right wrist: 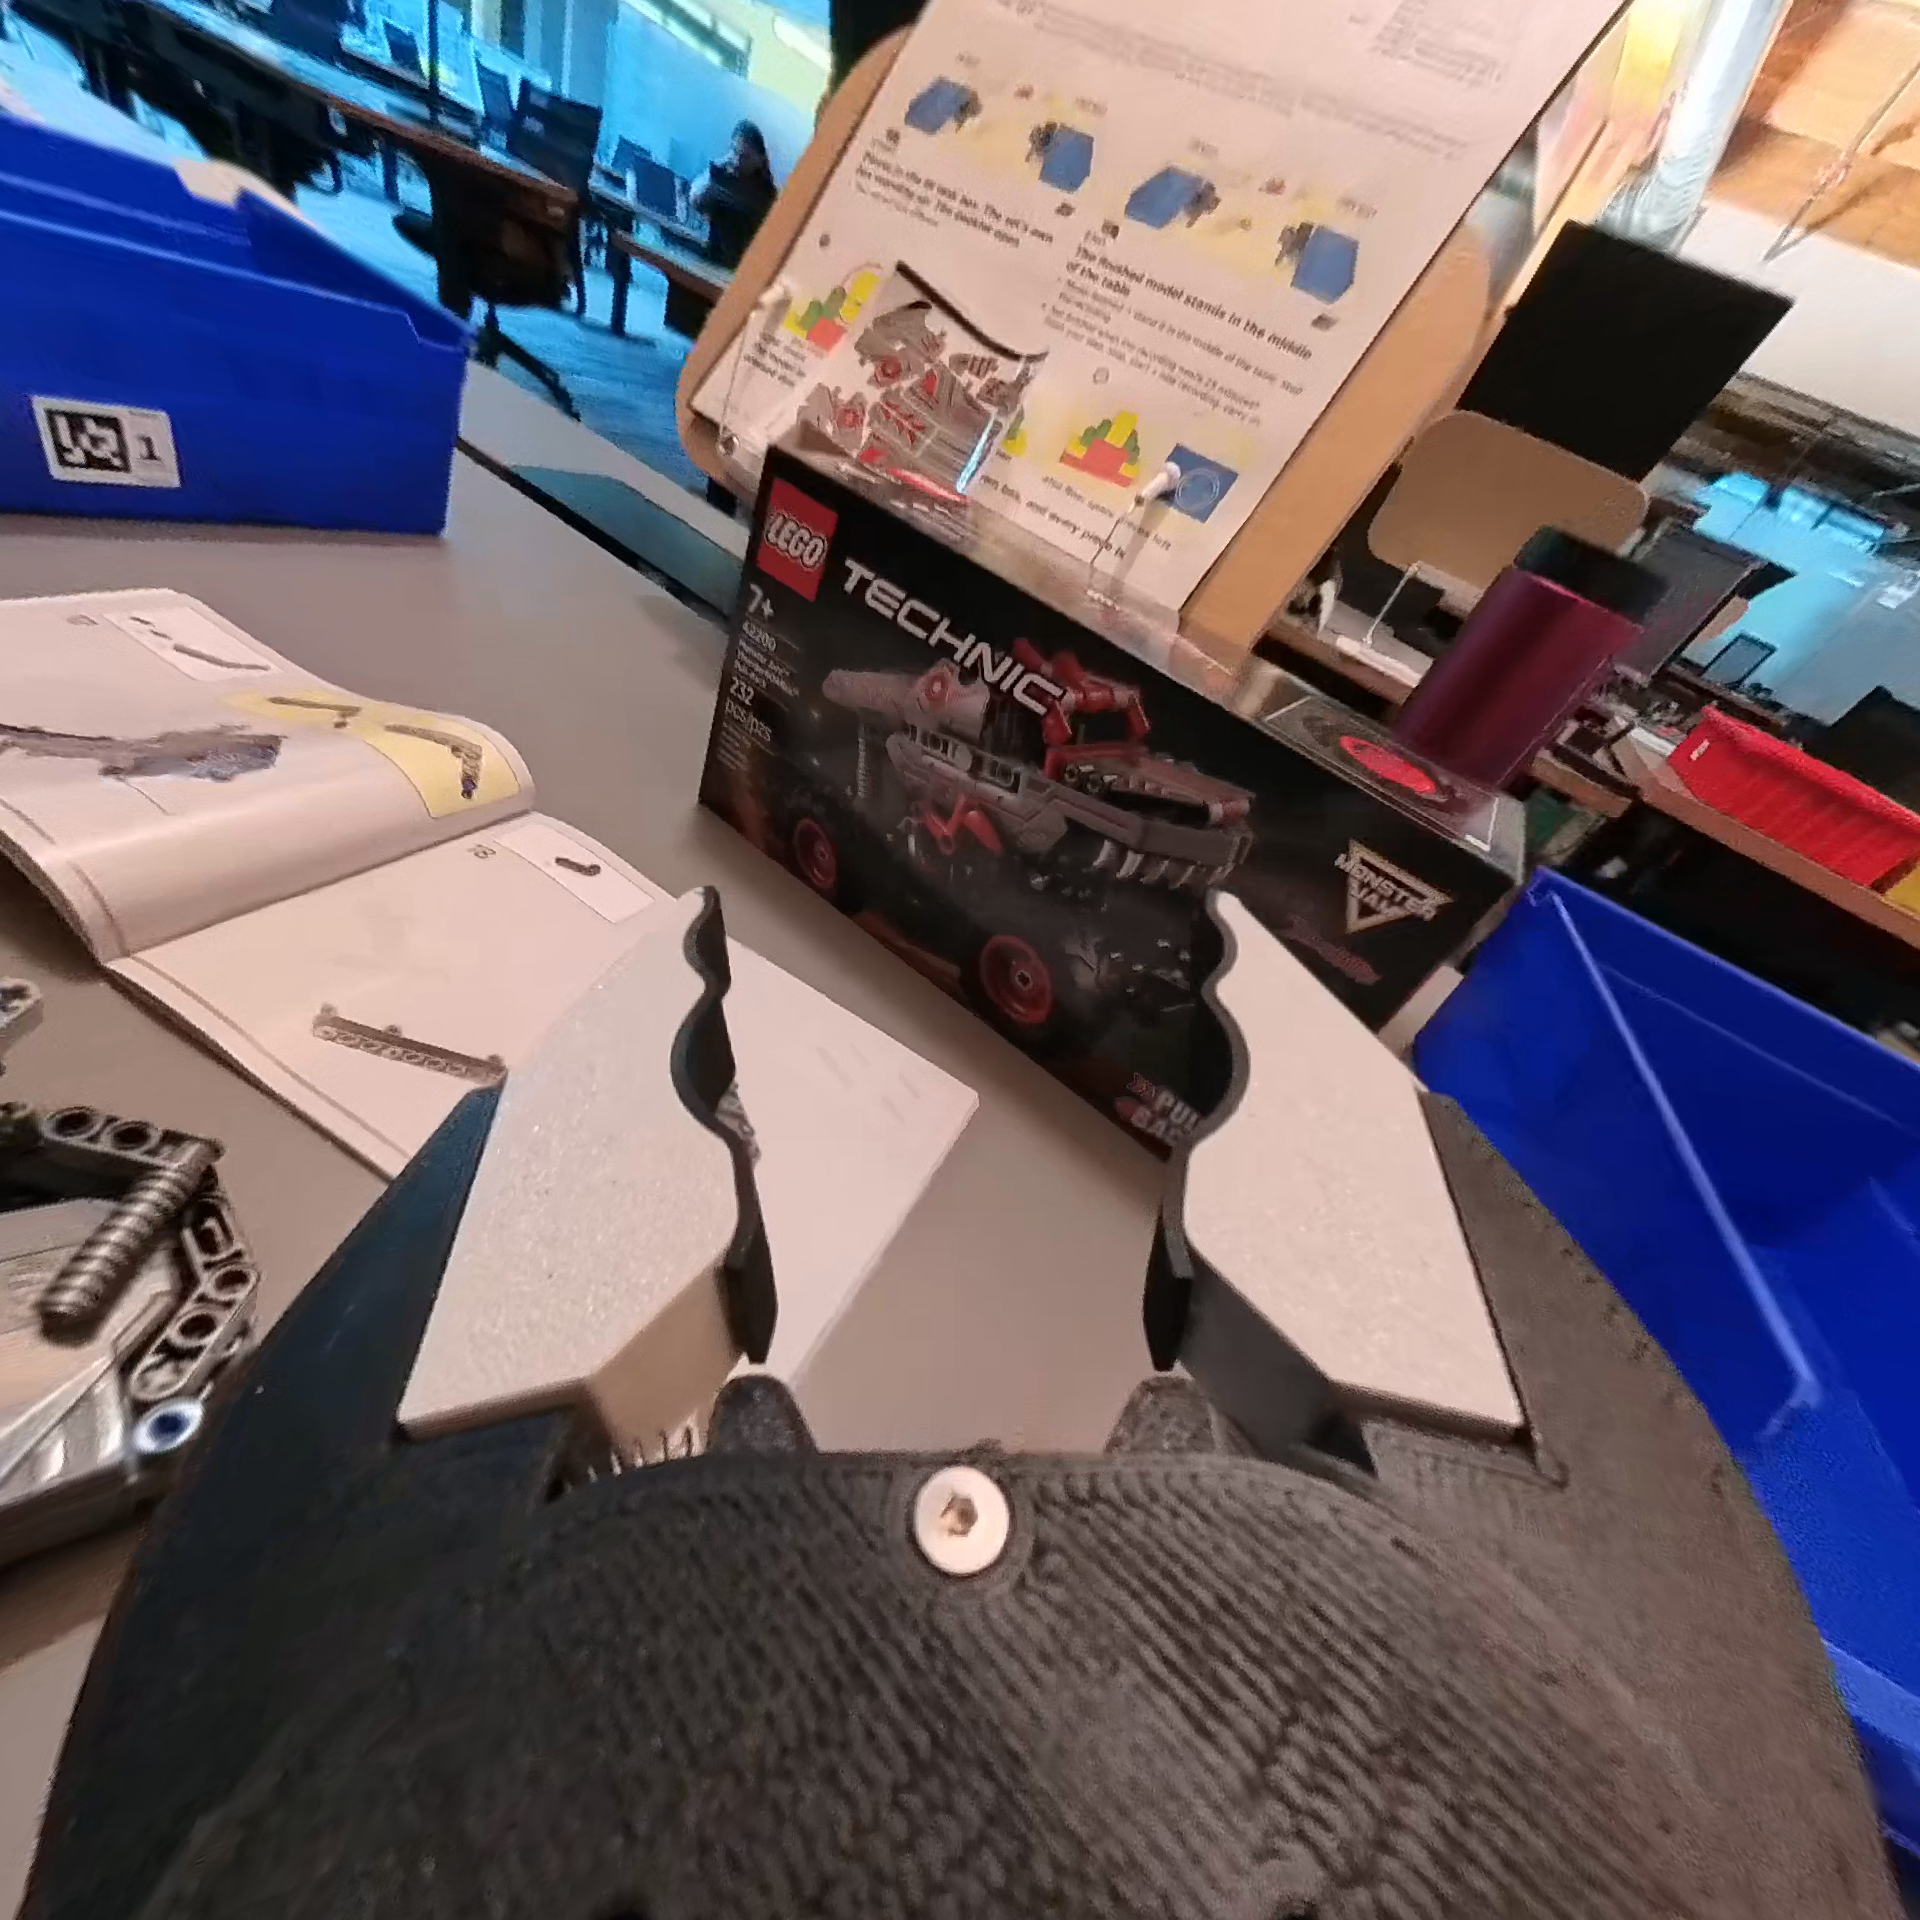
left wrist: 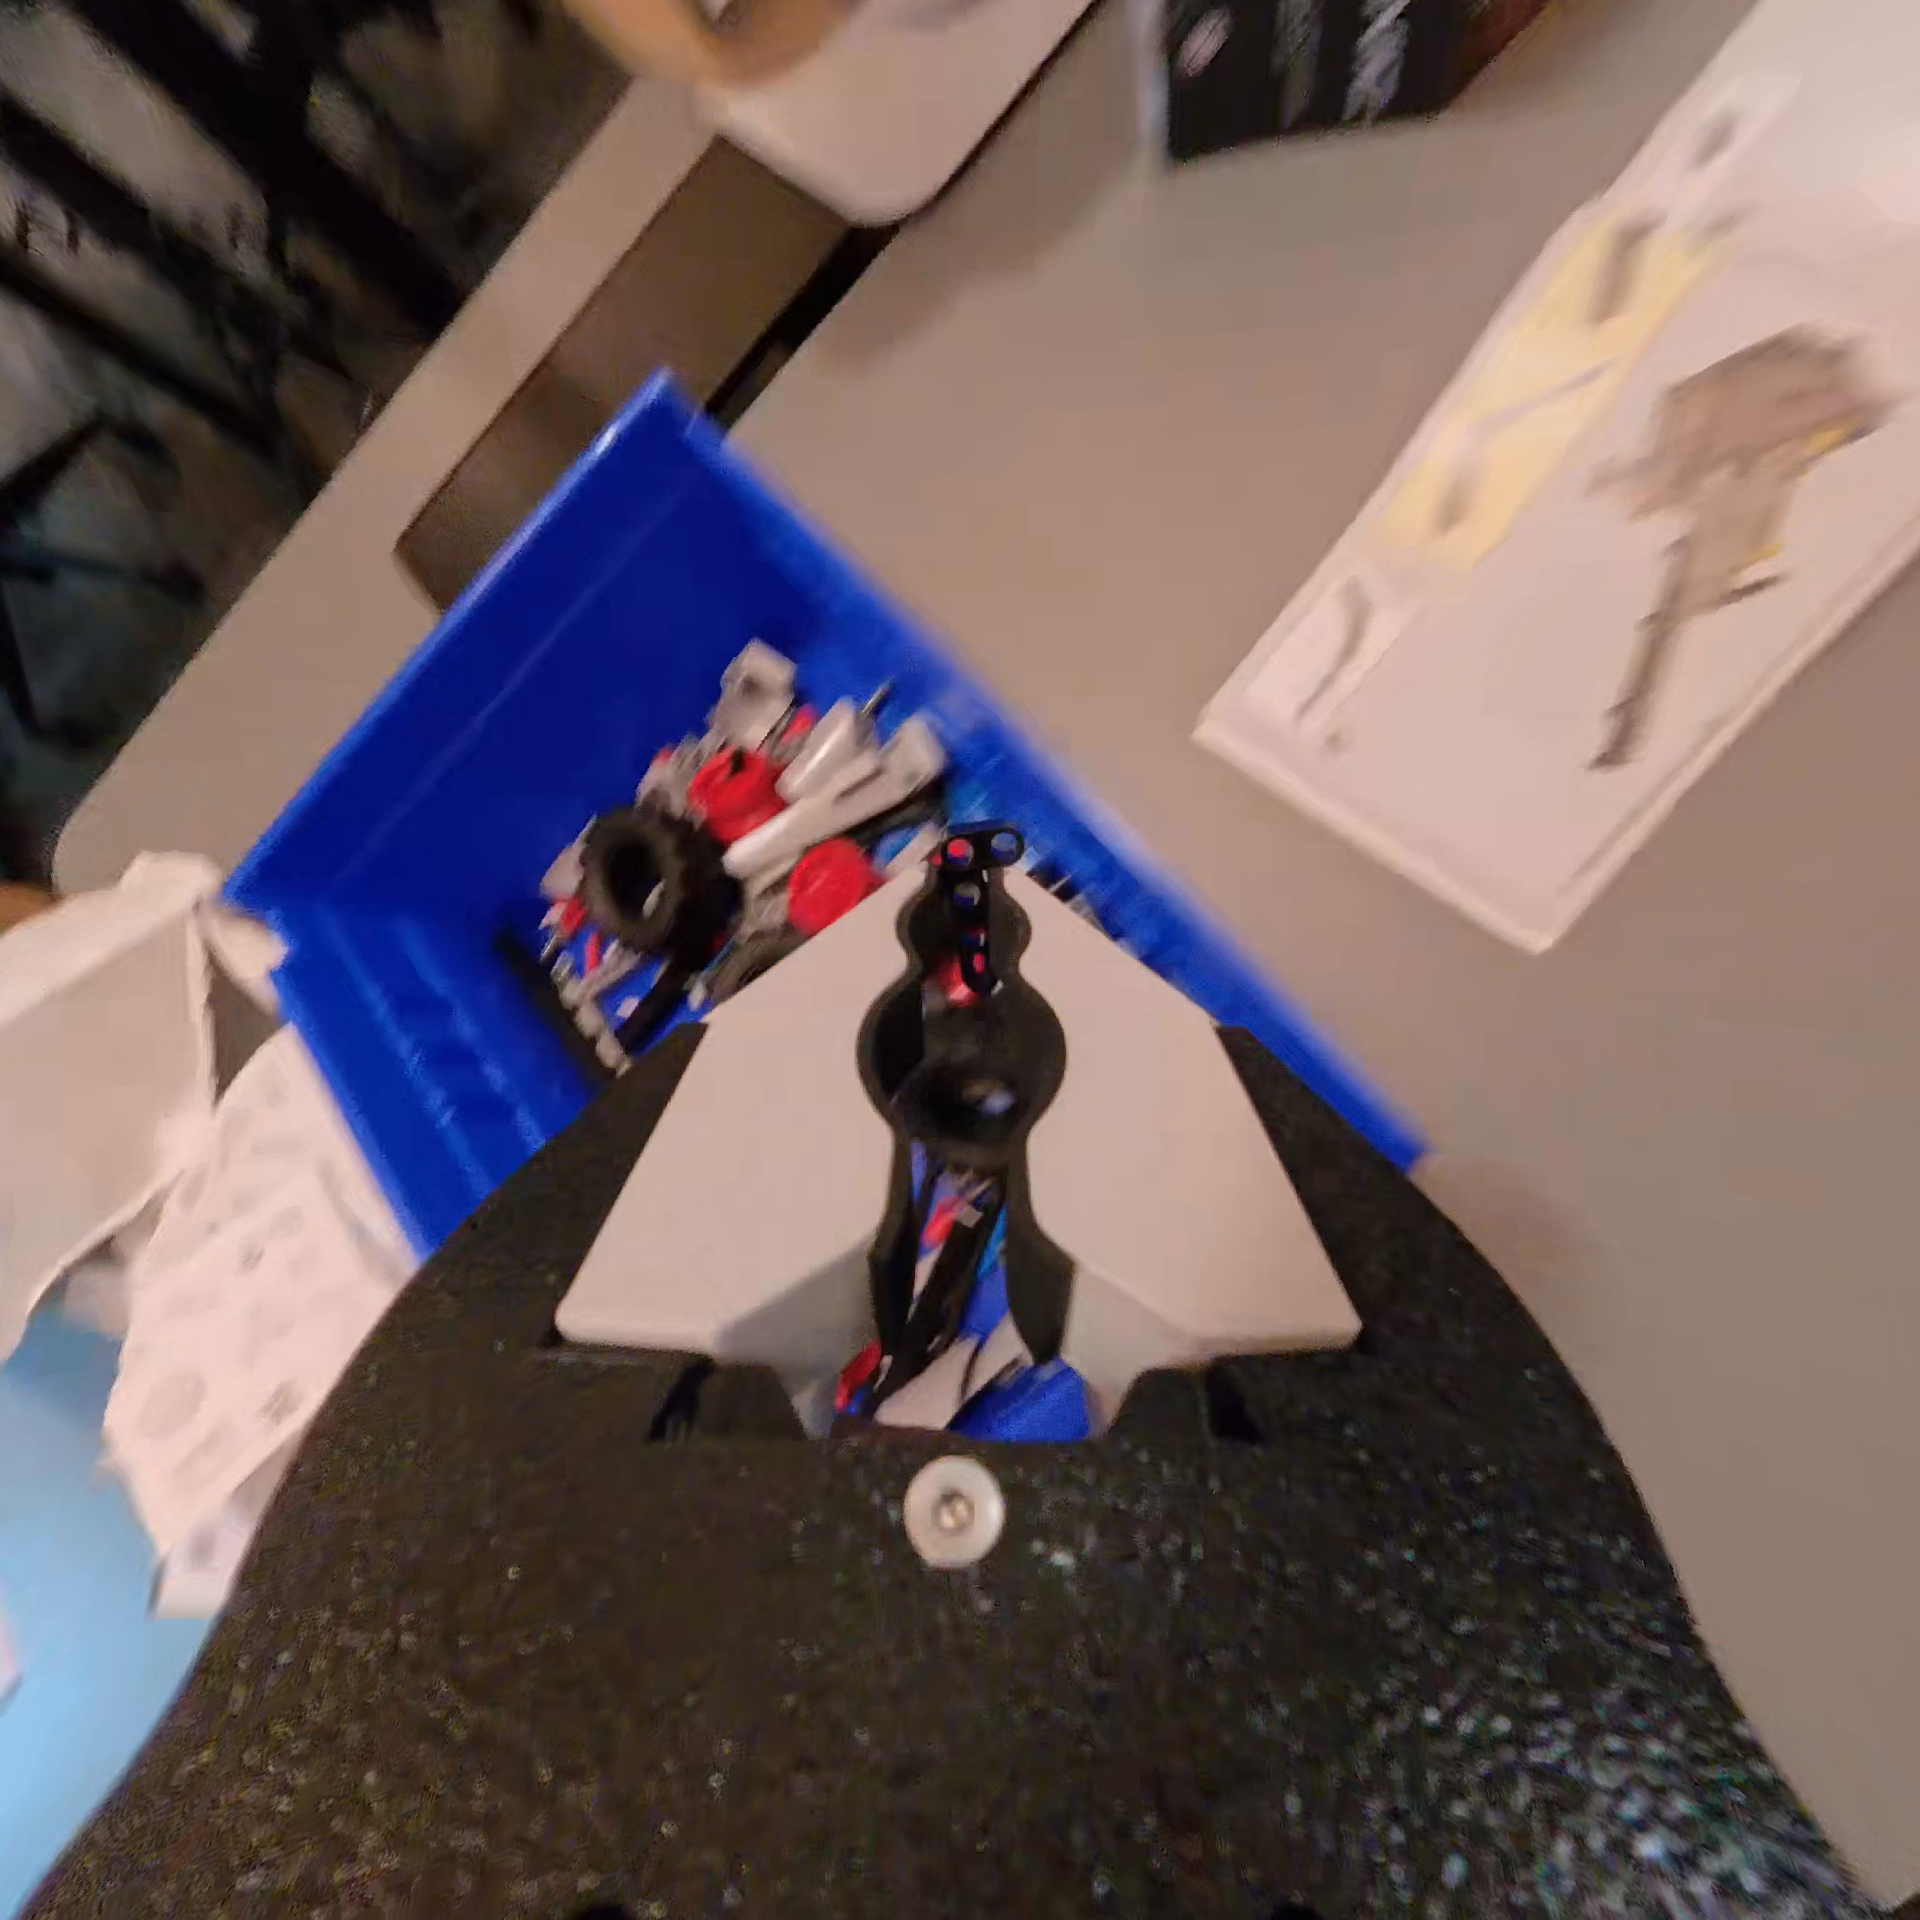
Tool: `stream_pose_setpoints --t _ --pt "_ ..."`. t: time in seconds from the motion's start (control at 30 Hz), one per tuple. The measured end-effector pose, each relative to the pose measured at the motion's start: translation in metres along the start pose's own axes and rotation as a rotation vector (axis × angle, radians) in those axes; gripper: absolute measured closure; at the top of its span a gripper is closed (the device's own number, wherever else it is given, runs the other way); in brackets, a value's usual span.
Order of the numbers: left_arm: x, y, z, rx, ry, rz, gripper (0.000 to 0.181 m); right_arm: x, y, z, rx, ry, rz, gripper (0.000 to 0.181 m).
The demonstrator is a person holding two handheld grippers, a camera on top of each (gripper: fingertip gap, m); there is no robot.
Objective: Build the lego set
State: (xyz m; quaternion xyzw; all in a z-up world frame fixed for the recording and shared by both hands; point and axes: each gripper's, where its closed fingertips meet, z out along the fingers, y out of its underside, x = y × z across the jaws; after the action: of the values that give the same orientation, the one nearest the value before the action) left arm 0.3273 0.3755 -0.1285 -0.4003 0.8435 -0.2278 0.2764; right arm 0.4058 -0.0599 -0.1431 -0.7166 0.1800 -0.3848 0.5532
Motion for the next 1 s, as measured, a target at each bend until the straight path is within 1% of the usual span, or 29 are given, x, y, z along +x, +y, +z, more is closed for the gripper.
stream_pose_setpoints --t 0.03,0.07,0.13,0.2,0.27,0.3,0.37,0.43,0.53,0.63,0.7,0.73,0.83,0.9,1.0 --pt "0.016 -0.015 -0.001 0.047 0.019 0.012 0.175 0.001 0.001 -0.003 -0.034 -0.014 -0.005 0.097" --pt "0.032 -0.029 0.000 0.091 0.041 0.022 0.175 0.000 0.002 -0.007 -0.065 -0.046 -0.013 0.105" --pt "0.066 -0.056 0.004 0.165 0.083 0.049 0.175 -0.004 -0.002 -0.013 -0.069 -0.108 -0.011 0.109" --pt "0.094 -0.079 0.012 0.228 0.111 0.054 0.175 -0.014 -0.013 -0.016 -0.017 -0.192 -0.009 0.118" --pt "0.123 -0.099 0.023 0.284 0.175 0.035 0.175 -0.027 -0.026 -0.018 0.058 -0.266 -0.035 0.128" --pt "0.138 -0.107 0.029 0.303 0.217 0.016 0.175 -0.032 -0.031 -0.019 0.095 -0.292 -0.056 0.133" --pt "0.168 -0.122 0.039 0.332 0.317 -0.020 0.175 -0.045 -0.038 -0.022 0.133 -0.342 -0.103 0.137" --pt "0.201 -0.130 0.048 0.331 0.438 -0.050 0.176 -0.064 -0.046 -0.028 0.181 -0.418 -0.134 0.140" --pt "0.250 -0.135 0.054 0.313 0.616 -0.068 0.176 -0.096 -0.064 -0.043 0.282 -0.556 -0.161 0.146" --pt "0.291 -0.138 0.050 0.288 0.803 -0.098 0.175 -0.120 -0.064 -0.053 0.279 -0.685 -0.175 0.146" --pt "0.309 -0.145 0.041 0.285 0.958 -0.181 0.176 -0.125 -0.067 -0.056 0.285 -0.719 -0.158 0.146" --pt "0.315 -0.150 0.034 0.291 1.036 -0.228 0.176 -0.129 -0.070 -0.061 0.289 -0.761 -0.140 0.147" --pt "0.328 -0.158 0.018 0.291 1.235 -0.327 0.176 -0.133 -0.079 -0.069 0.328 -0.808 -0.112 0.150" --pt "0.335 -0.161 0.010 0.290 1.330 -0.370 0.176 -0.136 -0.082 -0.073 0.332 -0.838 -0.097 0.151" --pt "0.344 -0.162 -0.001 0.276 1.440 -0.402 0.176 -0.143 -0.078 -0.079 0.315 -0.877 -0.132 0.159"
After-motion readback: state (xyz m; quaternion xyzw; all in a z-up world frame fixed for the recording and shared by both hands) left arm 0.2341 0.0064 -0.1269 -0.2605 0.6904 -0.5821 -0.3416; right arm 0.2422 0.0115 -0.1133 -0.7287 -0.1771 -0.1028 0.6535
